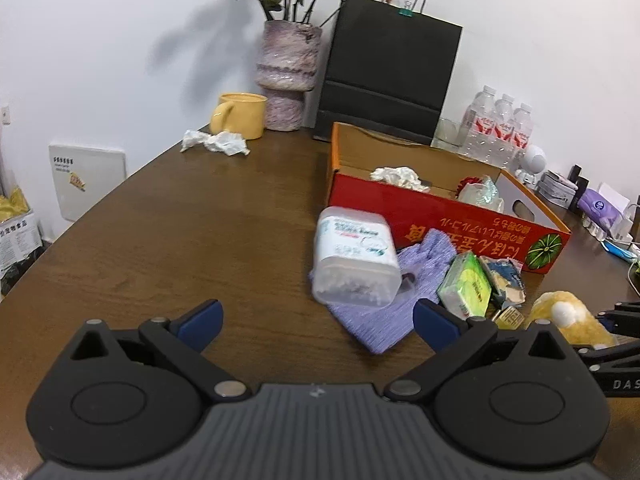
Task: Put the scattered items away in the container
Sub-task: 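Grasp the cotton-bud tub with the left gripper while the right gripper holds the sheep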
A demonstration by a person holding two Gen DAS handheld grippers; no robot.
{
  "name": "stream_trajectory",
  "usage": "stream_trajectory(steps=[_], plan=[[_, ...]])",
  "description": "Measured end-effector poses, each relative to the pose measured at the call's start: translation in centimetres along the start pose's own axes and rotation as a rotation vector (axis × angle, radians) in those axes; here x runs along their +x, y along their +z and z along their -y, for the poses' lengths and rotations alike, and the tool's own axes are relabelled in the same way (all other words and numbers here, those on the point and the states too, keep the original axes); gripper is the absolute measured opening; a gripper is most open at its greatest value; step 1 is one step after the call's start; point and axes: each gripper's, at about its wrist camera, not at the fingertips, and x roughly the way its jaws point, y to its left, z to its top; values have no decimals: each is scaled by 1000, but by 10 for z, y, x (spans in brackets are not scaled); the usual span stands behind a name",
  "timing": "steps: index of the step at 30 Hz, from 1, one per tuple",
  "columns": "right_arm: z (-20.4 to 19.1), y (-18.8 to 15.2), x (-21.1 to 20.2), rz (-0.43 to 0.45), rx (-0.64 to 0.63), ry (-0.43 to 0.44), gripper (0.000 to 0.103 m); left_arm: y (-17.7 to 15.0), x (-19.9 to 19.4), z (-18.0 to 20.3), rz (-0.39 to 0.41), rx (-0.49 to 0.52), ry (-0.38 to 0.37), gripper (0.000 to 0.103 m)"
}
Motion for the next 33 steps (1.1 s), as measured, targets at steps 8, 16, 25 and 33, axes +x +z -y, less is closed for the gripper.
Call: stream_trajectory(steps=[8, 16, 25, 33], plan=[[24, 0, -8, 41, 81, -58, 50, 17, 26, 17, -2, 27, 12, 103], [41, 1, -1, 66, 130, -63, 51, 31, 63, 30, -12, 49, 60, 103], [50, 5, 7, 87, 142, -59, 51, 32, 83, 37, -33, 87, 111, 90], [51, 9, 12, 96, 143, -48, 51, 29, 93, 40, -75, 92, 114, 66]])
